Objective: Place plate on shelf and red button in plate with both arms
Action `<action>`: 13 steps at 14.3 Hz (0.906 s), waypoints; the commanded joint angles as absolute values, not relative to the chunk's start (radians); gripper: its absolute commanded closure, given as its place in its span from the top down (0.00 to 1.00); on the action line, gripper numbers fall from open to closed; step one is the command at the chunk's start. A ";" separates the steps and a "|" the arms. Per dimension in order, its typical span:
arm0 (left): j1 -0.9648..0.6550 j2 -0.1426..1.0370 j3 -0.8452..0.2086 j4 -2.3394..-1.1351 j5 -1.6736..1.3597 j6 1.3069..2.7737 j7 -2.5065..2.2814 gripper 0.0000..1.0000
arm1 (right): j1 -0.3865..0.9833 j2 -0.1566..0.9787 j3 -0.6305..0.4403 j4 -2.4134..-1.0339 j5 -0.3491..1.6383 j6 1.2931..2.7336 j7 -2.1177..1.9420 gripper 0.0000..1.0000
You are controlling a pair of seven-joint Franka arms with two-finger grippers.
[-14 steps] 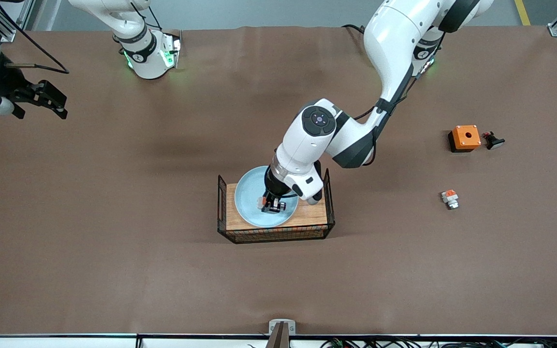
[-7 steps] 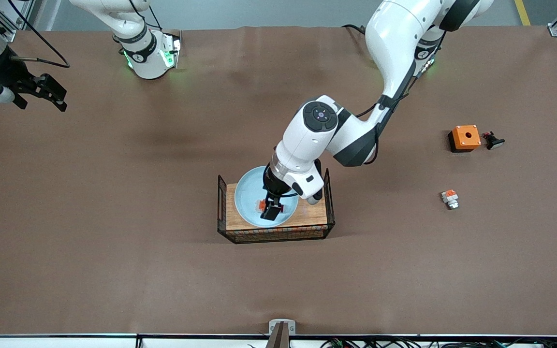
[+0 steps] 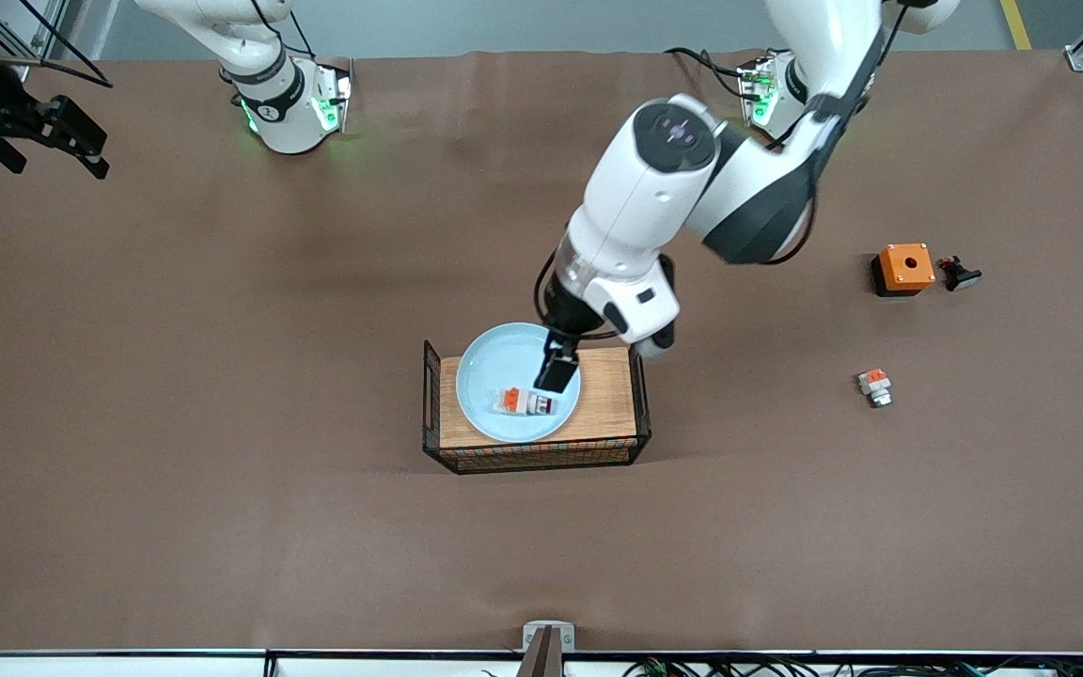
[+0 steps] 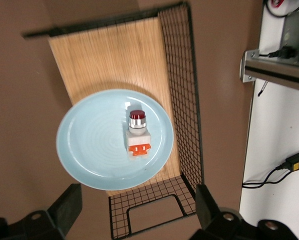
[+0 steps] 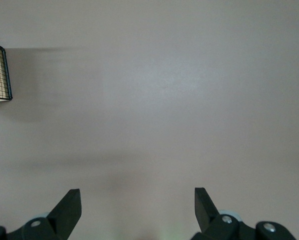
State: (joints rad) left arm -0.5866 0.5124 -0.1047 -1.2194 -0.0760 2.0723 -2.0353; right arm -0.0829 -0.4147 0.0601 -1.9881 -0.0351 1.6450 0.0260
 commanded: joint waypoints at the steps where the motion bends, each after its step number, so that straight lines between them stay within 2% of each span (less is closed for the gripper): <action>1: -0.525 0.407 -0.107 -1.249 -0.090 1.927 -1.952 1.00 | -0.098 -0.381 0.068 -1.954 -0.025 1.623 0.023 1.00; 5: -0.398 0.304 -0.109 -1.256 -0.149 1.693 -1.671 1.00 | -0.092 -0.287 0.071 -1.833 -0.026 1.547 0.031 1.00; 9: -0.250 0.229 -0.109 -1.256 -0.164 1.479 -1.338 1.00 | -0.086 -0.281 0.071 -1.776 -0.025 1.513 0.034 1.00; 13: -0.080 0.172 -0.106 -1.278 -0.160 1.378 -1.021 1.00 | -0.069 -0.281 0.072 -1.750 -0.018 1.503 0.032 1.00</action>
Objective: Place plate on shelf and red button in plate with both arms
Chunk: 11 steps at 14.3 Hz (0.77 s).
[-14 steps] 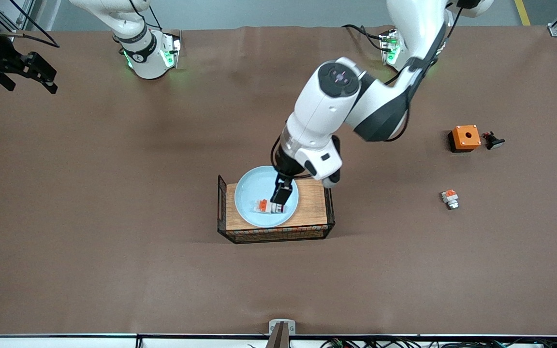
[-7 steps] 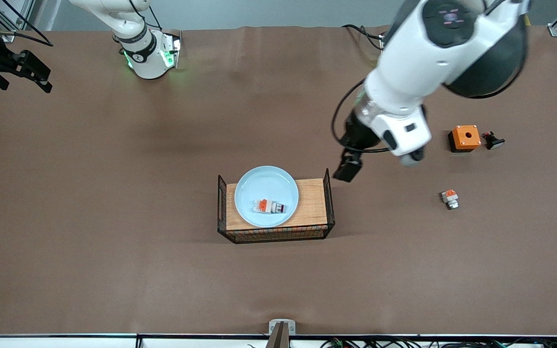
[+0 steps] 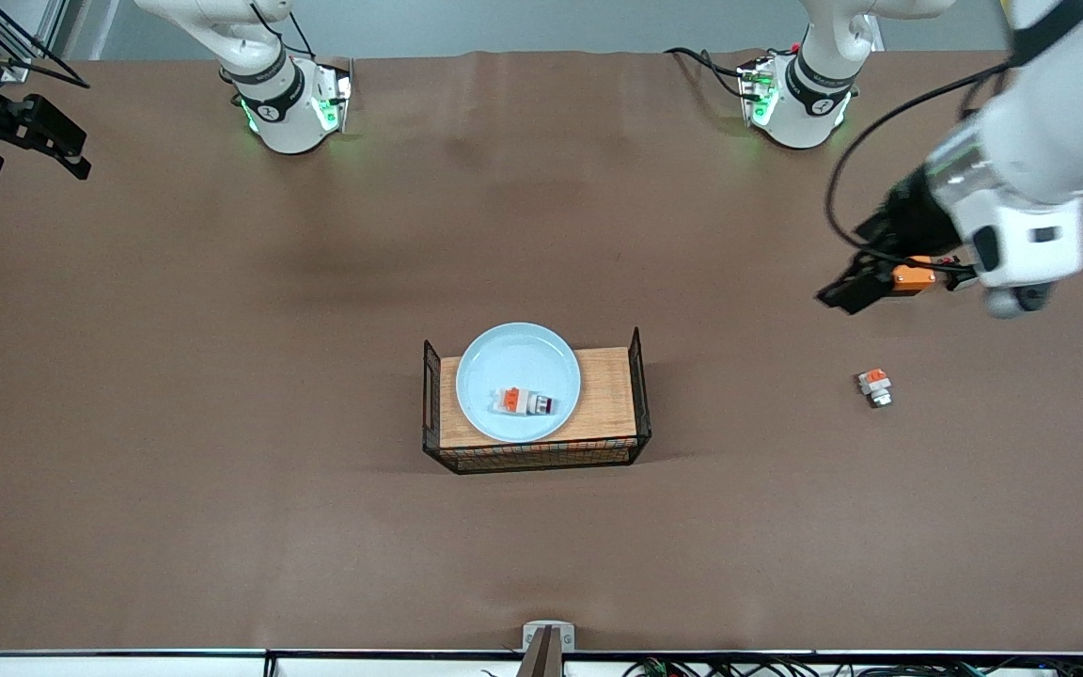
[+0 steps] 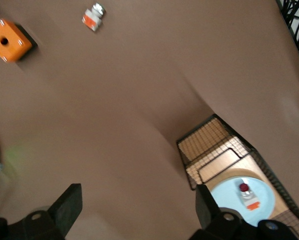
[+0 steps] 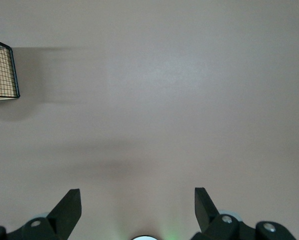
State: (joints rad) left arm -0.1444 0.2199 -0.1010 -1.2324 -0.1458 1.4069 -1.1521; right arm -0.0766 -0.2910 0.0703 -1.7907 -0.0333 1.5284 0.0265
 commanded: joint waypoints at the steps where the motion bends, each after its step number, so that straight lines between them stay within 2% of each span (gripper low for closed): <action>1: -0.046 0.163 -0.104 -1.282 -0.155 1.361 -0.956 1.00 | -0.066 -0.281 0.074 -1.732 -0.012 1.477 0.034 1.00; 6: 0.139 0.140 -0.100 -1.285 -0.137 1.318 -0.555 1.00 | -0.067 -0.279 0.069 -1.713 0.034 1.459 0.035 1.00; 11: 0.247 0.141 -0.100 -1.285 -0.052 1.318 -0.225 1.00 | -0.071 -0.272 0.067 -1.715 0.032 1.459 0.032 1.00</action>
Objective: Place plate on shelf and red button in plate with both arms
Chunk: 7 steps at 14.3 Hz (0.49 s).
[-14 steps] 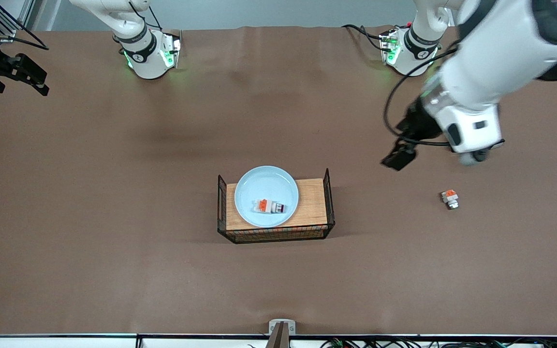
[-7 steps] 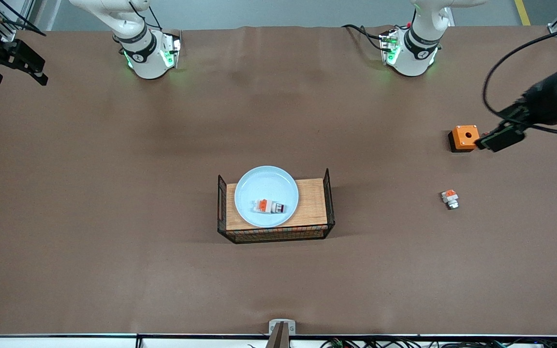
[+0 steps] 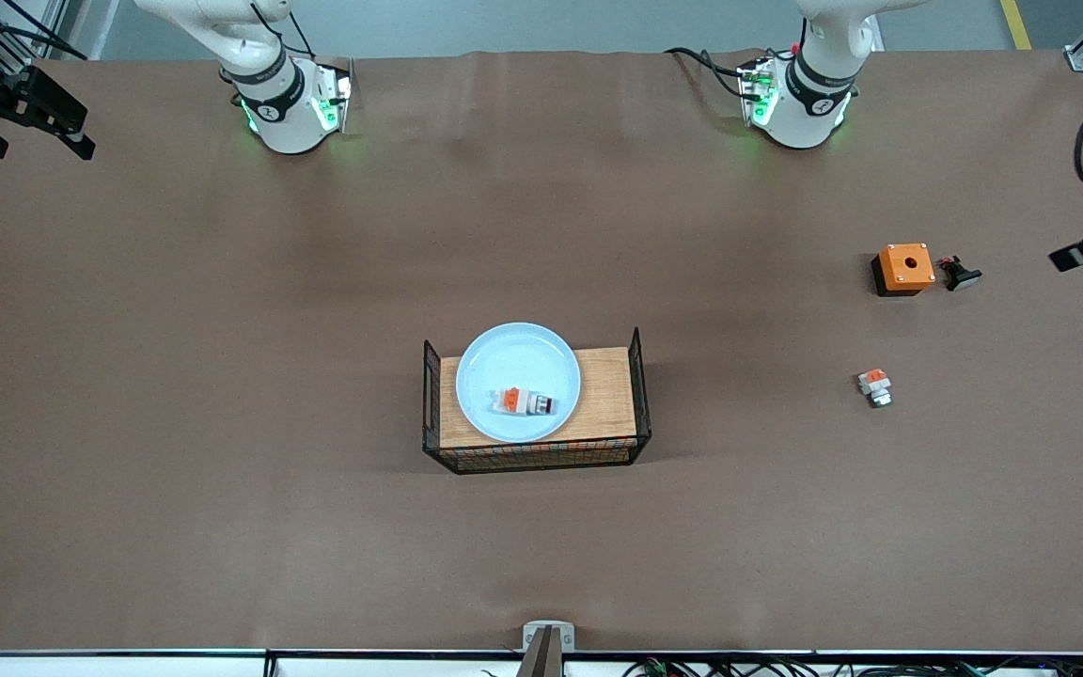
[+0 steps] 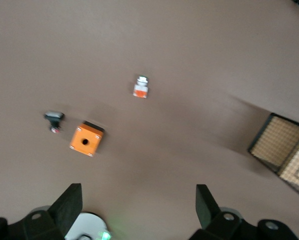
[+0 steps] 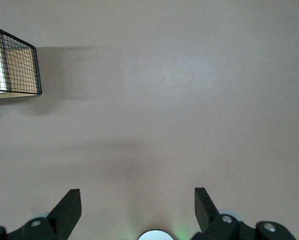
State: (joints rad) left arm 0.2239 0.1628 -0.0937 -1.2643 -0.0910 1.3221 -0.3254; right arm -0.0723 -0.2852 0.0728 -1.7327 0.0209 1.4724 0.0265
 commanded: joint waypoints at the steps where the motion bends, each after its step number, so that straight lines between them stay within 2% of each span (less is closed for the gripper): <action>1: 0.248 0.144 -0.100 -1.285 -0.034 1.321 -0.194 1.00 | -0.072 -0.268 0.066 -1.715 0.031 1.457 0.032 1.00; 7: 0.232 0.160 -0.109 -1.278 -0.023 1.351 -0.184 1.00 | -0.074 -0.259 0.066 -1.713 0.029 1.465 0.031 1.00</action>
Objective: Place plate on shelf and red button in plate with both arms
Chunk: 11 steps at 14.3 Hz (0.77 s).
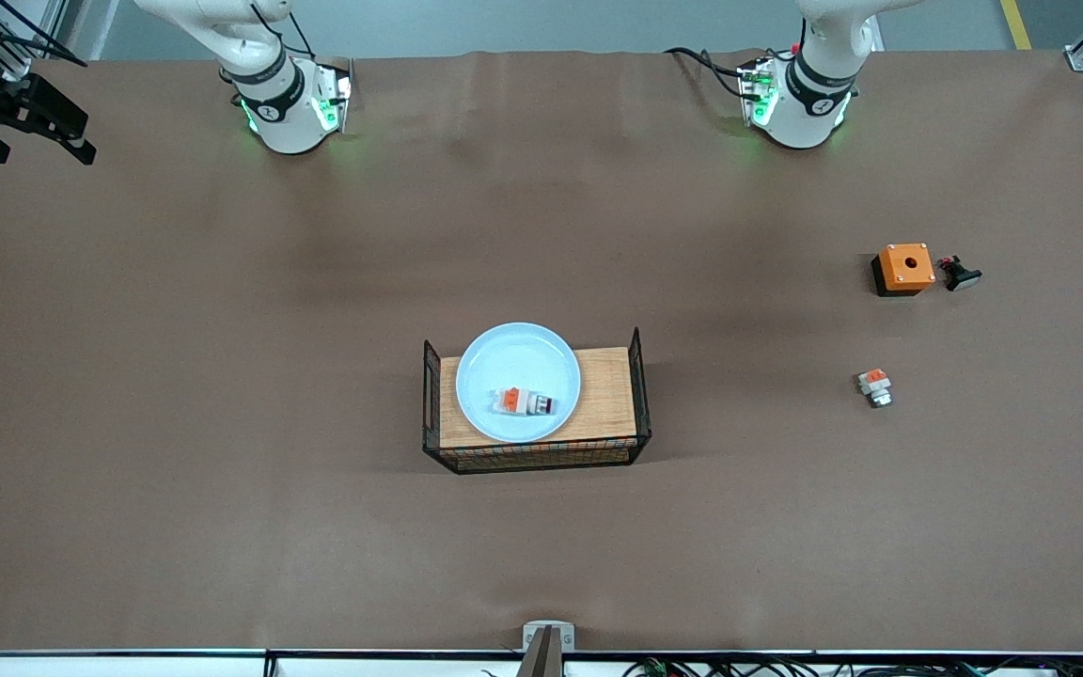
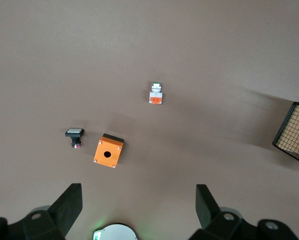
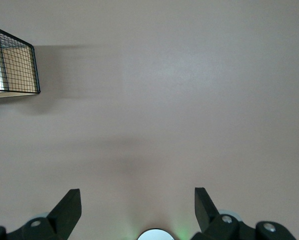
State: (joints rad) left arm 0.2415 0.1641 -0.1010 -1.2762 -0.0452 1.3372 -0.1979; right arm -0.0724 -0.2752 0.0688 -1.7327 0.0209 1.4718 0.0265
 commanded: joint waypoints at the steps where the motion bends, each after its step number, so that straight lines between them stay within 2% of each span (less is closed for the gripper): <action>1: 0.227 0.167 -0.117 -1.278 -0.017 1.362 -0.186 1.00 | -0.074 -0.258 0.066 -1.713 0.029 1.465 0.031 1.00; 4: 0.183 0.173 -0.133 -1.278 -0.009 1.428 -0.187 1.00 | -0.074 -0.255 0.066 -1.712 0.028 1.465 0.031 1.00; 11: 0.117 0.163 -0.207 -1.262 -0.002 1.439 -0.189 1.00 | -0.074 -0.255 0.066 -1.712 0.028 1.466 0.031 1.00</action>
State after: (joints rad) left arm 0.1142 0.1717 -0.1844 -1.2718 -0.0236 1.4299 -0.1977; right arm -0.0725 -0.2646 0.0676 -1.7326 0.0209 1.4738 0.0265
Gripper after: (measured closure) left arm 0.000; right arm 0.000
